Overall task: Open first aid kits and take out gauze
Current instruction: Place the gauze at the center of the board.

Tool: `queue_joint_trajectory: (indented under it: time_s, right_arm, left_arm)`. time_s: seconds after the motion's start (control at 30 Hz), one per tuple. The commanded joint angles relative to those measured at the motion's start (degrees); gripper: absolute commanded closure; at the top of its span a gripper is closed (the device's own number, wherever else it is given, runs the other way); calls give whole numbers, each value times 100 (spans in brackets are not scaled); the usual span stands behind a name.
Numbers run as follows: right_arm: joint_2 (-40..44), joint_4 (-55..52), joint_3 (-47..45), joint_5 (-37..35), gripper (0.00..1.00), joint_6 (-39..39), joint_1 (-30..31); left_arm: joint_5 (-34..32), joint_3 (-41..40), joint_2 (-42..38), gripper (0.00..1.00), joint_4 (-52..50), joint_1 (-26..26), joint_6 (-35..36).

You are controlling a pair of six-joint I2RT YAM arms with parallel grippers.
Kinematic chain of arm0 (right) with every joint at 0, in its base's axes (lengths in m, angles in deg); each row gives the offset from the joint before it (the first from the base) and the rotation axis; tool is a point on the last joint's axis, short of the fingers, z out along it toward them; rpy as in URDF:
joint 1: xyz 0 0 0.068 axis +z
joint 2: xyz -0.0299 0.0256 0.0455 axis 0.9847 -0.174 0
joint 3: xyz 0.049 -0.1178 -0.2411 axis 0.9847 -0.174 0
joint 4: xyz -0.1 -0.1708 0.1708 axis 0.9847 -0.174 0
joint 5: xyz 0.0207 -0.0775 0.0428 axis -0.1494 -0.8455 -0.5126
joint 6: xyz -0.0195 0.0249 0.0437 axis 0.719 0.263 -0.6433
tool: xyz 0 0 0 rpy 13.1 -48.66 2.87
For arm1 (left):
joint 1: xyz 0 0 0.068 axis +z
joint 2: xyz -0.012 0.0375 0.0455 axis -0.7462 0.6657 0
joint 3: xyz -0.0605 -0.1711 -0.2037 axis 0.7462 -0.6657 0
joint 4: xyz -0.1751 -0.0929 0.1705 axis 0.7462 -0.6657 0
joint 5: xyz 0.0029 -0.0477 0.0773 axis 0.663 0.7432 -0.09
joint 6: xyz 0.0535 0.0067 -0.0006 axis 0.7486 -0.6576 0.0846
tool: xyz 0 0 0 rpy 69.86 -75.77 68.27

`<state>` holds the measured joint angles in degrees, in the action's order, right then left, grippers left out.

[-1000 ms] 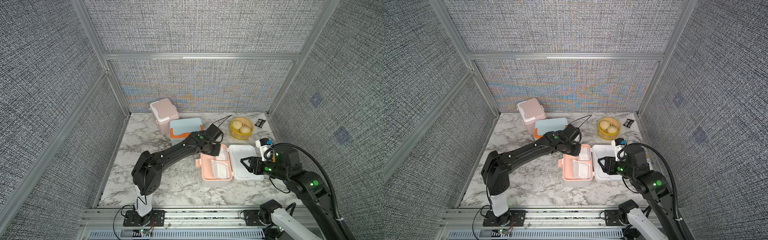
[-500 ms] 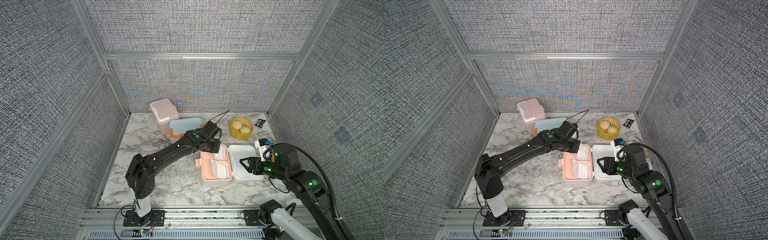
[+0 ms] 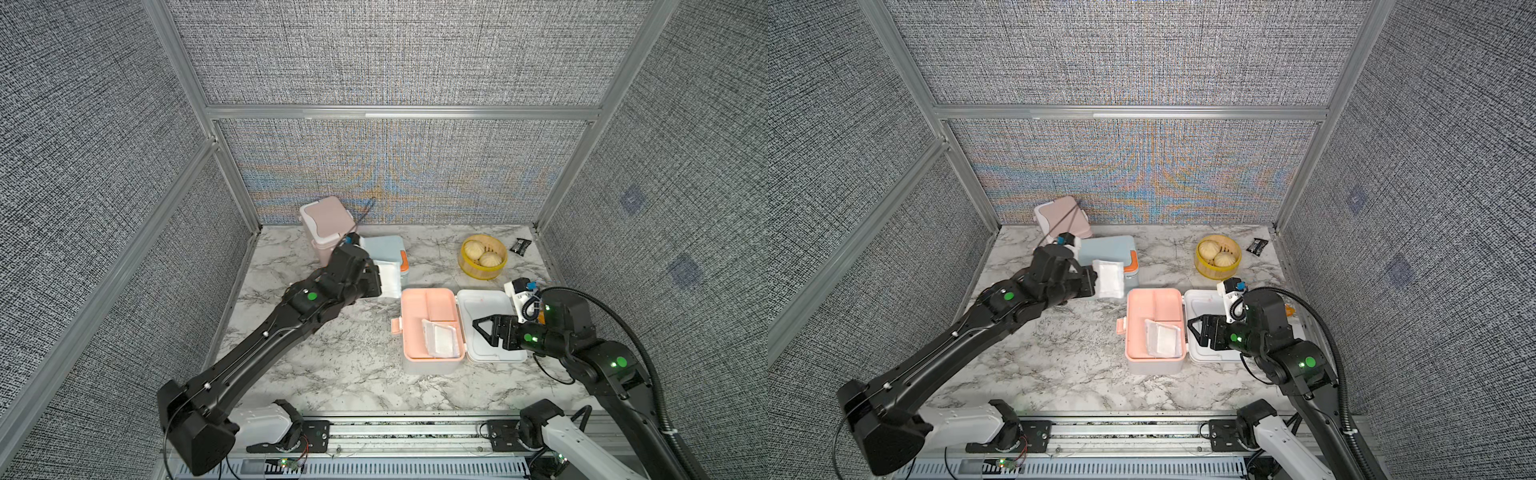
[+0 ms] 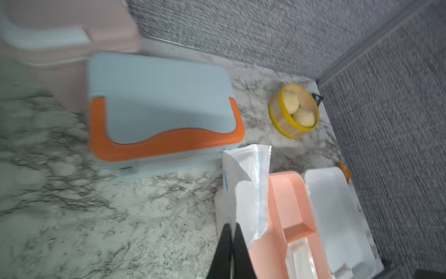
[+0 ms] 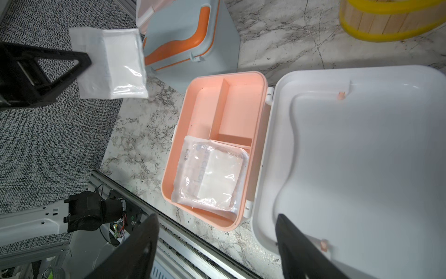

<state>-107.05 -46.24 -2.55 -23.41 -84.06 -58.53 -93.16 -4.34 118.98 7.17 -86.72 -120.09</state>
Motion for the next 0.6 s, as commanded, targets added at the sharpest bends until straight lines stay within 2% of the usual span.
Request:
queue_joint_trajectory:
  time_s: [0.0,0.13,0.23,0.43,0.57]
  right_arm:
    - [-94,170,-20,143,22,-16,22]
    - [-166,233,-39,237,21,-30,34]
    - [-203,247,-52,250,21,-32,41]
    - [-302,278,-53,314,22,-32,60]
    - [-386,268,-16,335,21,-32,76]
  left_arm:
    - [-582,-430,-614,100,60,597,-197]
    - [-743,-1018,-1275,100,13,1762,-386]
    - [-652,-1407,-1428,100,112,2647,-587]
    - [95,-2144,-910,100,947,4127,-1178]
    - [213,-2522,-379,100,1557,4762,-1586]
